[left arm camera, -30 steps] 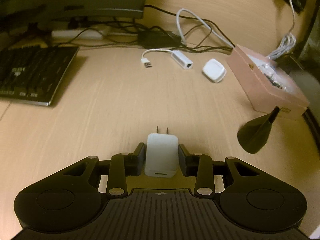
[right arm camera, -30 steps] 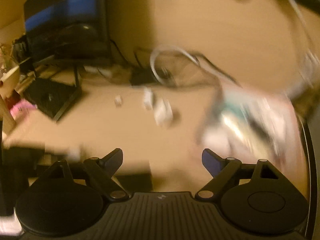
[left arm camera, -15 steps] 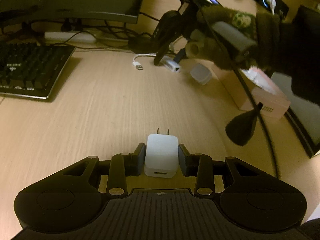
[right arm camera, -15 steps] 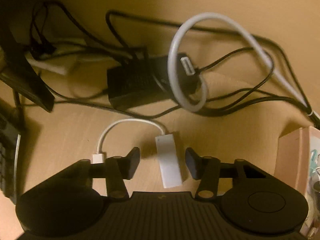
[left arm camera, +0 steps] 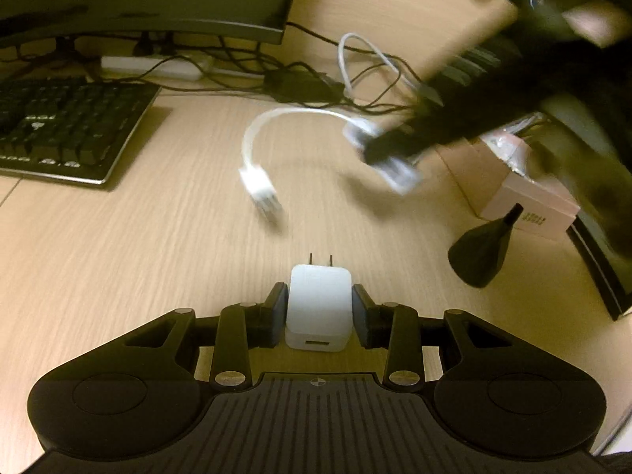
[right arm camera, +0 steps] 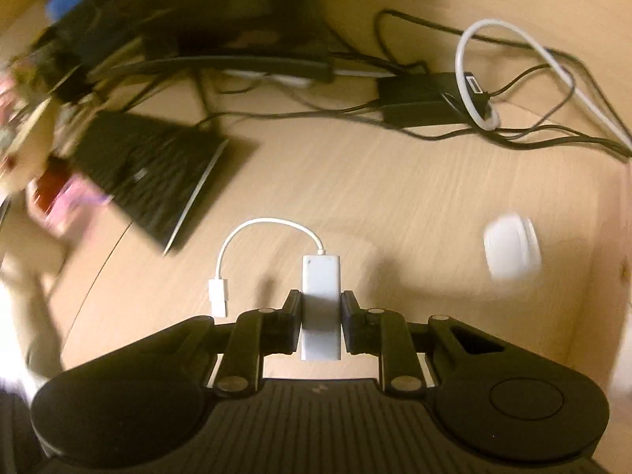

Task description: Organize rigid objects

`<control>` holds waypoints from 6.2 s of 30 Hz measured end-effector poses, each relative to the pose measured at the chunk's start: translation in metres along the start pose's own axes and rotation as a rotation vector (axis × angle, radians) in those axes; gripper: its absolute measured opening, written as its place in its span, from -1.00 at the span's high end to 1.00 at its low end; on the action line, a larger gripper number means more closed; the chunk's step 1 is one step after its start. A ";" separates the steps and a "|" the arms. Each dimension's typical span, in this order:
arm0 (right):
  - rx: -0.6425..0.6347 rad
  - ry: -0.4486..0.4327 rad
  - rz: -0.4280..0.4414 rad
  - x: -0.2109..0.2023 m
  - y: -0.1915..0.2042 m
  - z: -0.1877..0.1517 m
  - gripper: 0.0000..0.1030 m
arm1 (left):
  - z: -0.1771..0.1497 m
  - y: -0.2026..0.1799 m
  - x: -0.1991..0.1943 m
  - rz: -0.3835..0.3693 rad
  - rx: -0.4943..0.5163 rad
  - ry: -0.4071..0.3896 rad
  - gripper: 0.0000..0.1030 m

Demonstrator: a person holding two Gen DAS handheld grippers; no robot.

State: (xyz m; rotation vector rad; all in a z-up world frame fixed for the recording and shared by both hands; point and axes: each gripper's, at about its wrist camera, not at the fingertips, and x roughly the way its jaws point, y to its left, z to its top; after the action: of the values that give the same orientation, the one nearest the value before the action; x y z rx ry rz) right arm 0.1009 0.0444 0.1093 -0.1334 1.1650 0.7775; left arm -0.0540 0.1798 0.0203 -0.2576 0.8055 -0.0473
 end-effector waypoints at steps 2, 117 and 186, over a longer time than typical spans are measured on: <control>-0.040 -0.043 -0.017 -0.014 0.012 -0.026 0.61 | -0.002 -0.003 -0.004 0.014 0.000 0.011 0.25; 0.332 -0.300 -0.384 -0.093 -0.115 -0.263 -0.35 | 0.124 -0.138 0.181 0.005 0.128 0.195 0.14; 0.219 -0.434 -0.560 -0.138 -0.112 -0.280 0.03 | 0.174 -0.243 0.085 -0.321 0.175 -0.173 0.16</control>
State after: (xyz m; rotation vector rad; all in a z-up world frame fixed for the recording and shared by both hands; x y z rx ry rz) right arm -0.0701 -0.2378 0.0783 -0.0948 0.7355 0.1641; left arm 0.1436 -0.0302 0.1357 -0.2193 0.5786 -0.3906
